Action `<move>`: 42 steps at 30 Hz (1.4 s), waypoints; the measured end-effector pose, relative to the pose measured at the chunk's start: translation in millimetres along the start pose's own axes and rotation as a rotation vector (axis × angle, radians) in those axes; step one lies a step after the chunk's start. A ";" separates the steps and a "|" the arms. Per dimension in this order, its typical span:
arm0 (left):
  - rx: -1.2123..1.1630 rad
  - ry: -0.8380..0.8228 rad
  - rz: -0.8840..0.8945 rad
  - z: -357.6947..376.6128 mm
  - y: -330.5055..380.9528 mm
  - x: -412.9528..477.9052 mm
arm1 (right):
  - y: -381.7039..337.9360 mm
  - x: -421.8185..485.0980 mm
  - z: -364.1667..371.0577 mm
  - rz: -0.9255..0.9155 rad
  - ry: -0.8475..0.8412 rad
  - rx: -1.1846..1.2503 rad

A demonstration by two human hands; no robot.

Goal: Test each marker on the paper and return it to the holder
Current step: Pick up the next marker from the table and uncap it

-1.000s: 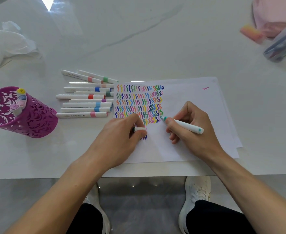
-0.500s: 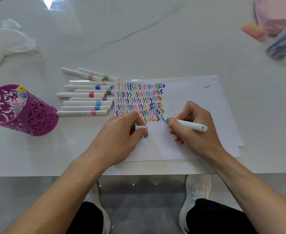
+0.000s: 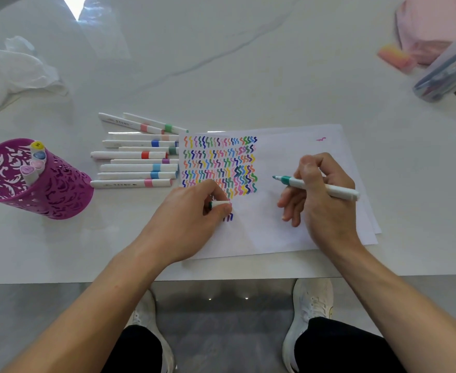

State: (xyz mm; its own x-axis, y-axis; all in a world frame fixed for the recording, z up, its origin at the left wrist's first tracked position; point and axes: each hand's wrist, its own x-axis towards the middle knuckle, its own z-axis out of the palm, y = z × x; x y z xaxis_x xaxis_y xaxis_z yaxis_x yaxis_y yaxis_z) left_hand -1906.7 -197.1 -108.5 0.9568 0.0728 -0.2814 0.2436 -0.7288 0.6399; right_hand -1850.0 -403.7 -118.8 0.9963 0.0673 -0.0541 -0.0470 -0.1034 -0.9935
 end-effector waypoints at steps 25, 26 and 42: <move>-0.232 0.023 0.022 3.9 9.0 -0.7 | -6.2 -5.6 7.7 0.021 -0.297 0.062; -0.227 0.018 0.025 3.6 9.1 -1.0 | -6.1 -5.9 7.9 0.025 -0.299 0.065; -0.235 -0.012 0.017 1.2 10.0 -2.0 | -7.0 -4.3 6.6 0.045 -0.295 0.072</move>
State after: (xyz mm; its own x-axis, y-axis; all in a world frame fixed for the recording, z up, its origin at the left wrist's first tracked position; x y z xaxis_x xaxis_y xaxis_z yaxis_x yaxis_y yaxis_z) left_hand -1906.4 -205.3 -102.5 0.9596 0.0527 -0.2763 0.2586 -0.5515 0.7931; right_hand -1854.5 -396.7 -112.3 0.9297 0.3503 -0.1142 -0.1060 -0.0425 -0.9935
